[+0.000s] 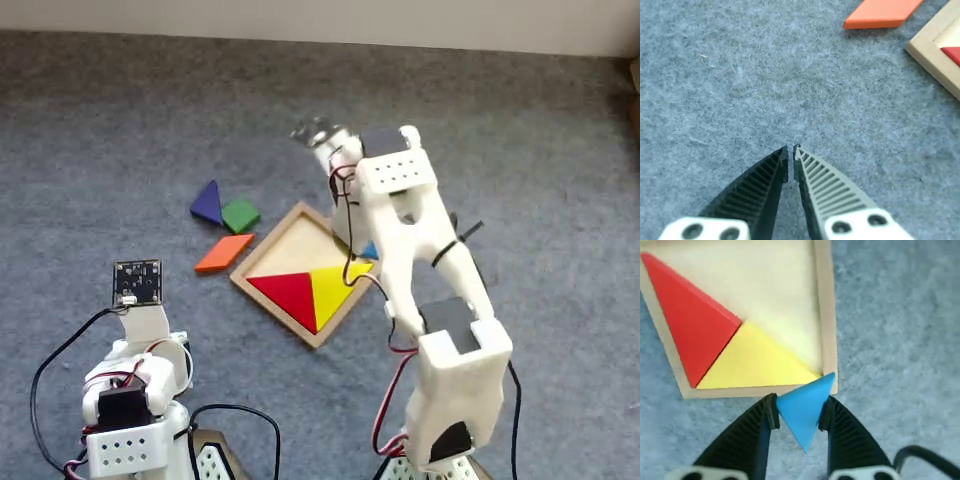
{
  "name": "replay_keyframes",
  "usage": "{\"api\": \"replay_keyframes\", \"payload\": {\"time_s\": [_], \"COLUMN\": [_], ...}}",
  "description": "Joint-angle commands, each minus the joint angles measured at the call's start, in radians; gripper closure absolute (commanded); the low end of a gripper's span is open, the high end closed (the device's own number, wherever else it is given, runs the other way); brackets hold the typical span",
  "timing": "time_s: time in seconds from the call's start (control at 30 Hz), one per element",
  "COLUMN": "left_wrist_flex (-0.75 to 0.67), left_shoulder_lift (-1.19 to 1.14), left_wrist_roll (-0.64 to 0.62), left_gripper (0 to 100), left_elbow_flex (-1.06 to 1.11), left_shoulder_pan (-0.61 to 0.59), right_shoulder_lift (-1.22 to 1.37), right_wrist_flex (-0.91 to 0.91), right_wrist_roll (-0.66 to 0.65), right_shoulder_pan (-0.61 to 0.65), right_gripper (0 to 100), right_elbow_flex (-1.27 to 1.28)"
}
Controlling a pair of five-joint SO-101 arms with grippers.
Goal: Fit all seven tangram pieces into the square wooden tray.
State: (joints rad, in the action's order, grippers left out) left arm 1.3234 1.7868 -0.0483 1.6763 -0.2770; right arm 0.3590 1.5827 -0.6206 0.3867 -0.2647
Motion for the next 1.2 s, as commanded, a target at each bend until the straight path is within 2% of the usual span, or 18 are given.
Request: {"api": "replay_keyframes", "payload": {"time_s": [0.0, 0.13, 0.57, 0.73, 0.83, 1.03, 1.17], "left_wrist_flex": [0.003, 0.003, 0.003, 0.003, 0.003, 0.003, 0.003], "left_shoulder_lift": [0.033, 0.033, 0.033, 0.033, 0.033, 0.033, 0.033], "left_wrist_roll": [0.000, 0.000, 0.000, 0.000, 0.000, 0.000, 0.000], "left_gripper": [96, 96, 96, 96, 96, 96, 96], "left_elbow_flex": [0.019, 0.019, 0.019, 0.019, 0.019, 0.019, 0.019], "left_shoulder_pan": [-0.007, -0.007, -0.007, -0.007, -0.007, -0.007, -0.007], "right_shoulder_lift": [0.015, 0.065, 0.143, 0.143, 0.142, 0.136, 0.136], "right_wrist_flex": [-0.021, -0.022, -0.182, -0.183, -0.182, -0.090, 0.110], "right_wrist_roll": [-0.144, -0.184, -0.183, -0.181, -0.180, -0.178, -0.176], "right_shoulder_pan": [0.013, 0.019, 0.061, 0.059, 0.059, 0.065, 0.051], "right_gripper": [96.1, 96.1, 95.4, 82.4, 81.2, 81.1, 81.6], "right_elbow_flex": [-0.008, -0.008, -0.008, -0.008, -0.008, -0.053, -0.200]}}
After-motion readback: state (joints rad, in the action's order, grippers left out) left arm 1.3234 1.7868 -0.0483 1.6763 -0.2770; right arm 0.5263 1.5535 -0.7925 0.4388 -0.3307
